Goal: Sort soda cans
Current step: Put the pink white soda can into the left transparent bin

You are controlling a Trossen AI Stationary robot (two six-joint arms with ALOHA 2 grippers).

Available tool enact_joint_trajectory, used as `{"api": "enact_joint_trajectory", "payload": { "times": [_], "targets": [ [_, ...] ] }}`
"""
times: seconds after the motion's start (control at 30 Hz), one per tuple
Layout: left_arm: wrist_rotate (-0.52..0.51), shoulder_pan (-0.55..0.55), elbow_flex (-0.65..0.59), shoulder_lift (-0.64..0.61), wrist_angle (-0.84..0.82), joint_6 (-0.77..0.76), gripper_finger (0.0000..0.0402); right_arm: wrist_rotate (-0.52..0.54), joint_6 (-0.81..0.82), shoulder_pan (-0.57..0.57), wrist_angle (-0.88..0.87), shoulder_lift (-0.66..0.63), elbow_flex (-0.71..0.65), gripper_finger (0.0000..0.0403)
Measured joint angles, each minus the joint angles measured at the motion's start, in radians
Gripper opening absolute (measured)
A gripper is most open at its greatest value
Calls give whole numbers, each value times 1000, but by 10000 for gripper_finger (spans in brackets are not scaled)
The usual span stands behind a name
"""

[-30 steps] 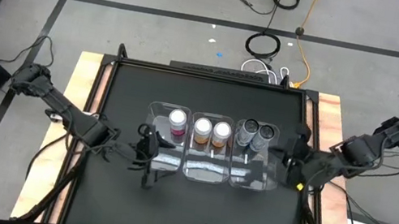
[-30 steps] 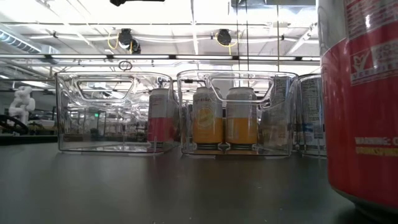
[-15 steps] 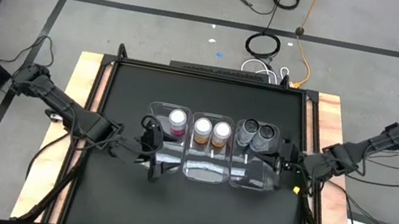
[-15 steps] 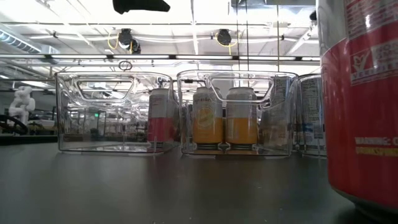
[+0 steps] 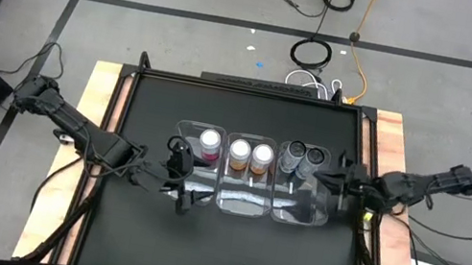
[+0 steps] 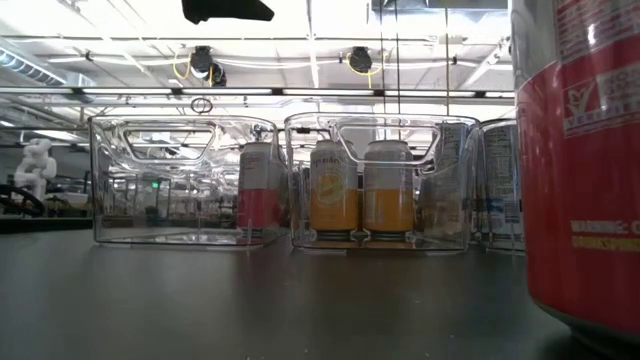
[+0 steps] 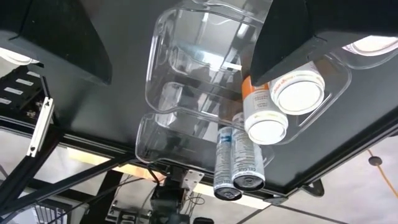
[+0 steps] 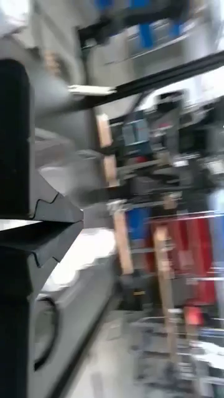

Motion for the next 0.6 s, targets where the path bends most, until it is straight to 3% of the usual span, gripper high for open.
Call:
{"api": "enact_joint_trajectory", "payload": {
  "times": [0.1,0.27,0.5,0.6],
  "targets": [
    [0,0,0,0,0,0,389,-10,-46,-11,109,-78,-79,0],
    [-1,0,0,0,0,-26,389,-79,-45,-43,108,-144,-145,0],
    [-4,0,0,0,2,-53,389,-94,-100,-120,101,-188,-154,0],
    [-7,0,0,0,2,-53,389,-175,-99,-162,88,-188,-154,0]
  ]
}}
